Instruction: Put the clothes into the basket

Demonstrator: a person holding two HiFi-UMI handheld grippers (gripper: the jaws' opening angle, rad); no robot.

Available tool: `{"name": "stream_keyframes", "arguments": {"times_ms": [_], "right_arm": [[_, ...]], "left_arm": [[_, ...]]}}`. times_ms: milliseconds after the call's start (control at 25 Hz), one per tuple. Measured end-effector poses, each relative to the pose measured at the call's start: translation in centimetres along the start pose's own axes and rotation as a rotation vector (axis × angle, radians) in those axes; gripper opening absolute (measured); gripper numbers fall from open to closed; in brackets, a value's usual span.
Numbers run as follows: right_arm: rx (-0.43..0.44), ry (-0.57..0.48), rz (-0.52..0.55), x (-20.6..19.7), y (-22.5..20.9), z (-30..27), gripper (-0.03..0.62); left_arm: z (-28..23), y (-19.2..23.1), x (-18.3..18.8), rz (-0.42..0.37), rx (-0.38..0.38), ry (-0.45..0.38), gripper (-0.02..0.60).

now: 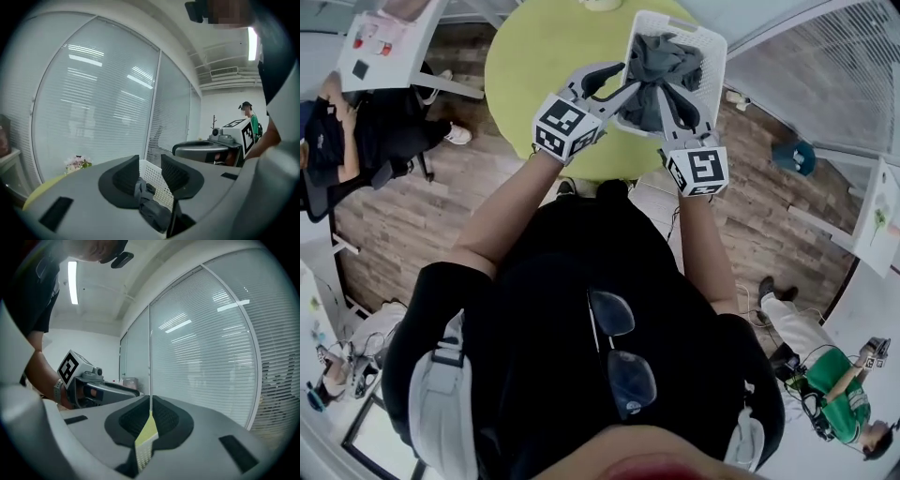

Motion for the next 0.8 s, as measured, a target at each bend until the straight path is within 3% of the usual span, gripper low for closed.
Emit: {"name": "stream_keyframes", "arguments": {"times_ms": [120, 200, 560, 800], "right_arm": [[0.025, -0.007, -0.023, 0.6, 3.9, 0.1, 0.034], [0.032, -0.016, -0.025, 1.1, 5.9, 0.3, 0.034], [0.051, -0.047, 0.000, 3.0, 13.7, 2.3, 0.034], [0.045, -0.052, 0.012, 3.5, 17.5, 3.2, 0.034]], "left_arm": [[4.3, -0.4, 0.4, -0.050, -0.016, -0.033, 0.051], [6.7, -0.6, 0.5, -0.076, -0.017, -0.047, 0.011], [14.6, -2.3, 0.1, -0.135, -0.063, -0.081, 0.009], [18.1, -3.1, -0.3, -0.134, -0.090, -0.098, 0.009]]}}
Point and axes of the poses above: the fingertips, and each gripper's own axes: z backward along the fingers, y to its left, x out of its top, the point moved 5 cm from there along z, backward along the fingers, and after that the axes turned 9 degrees about -x, right-handed, at the moved point
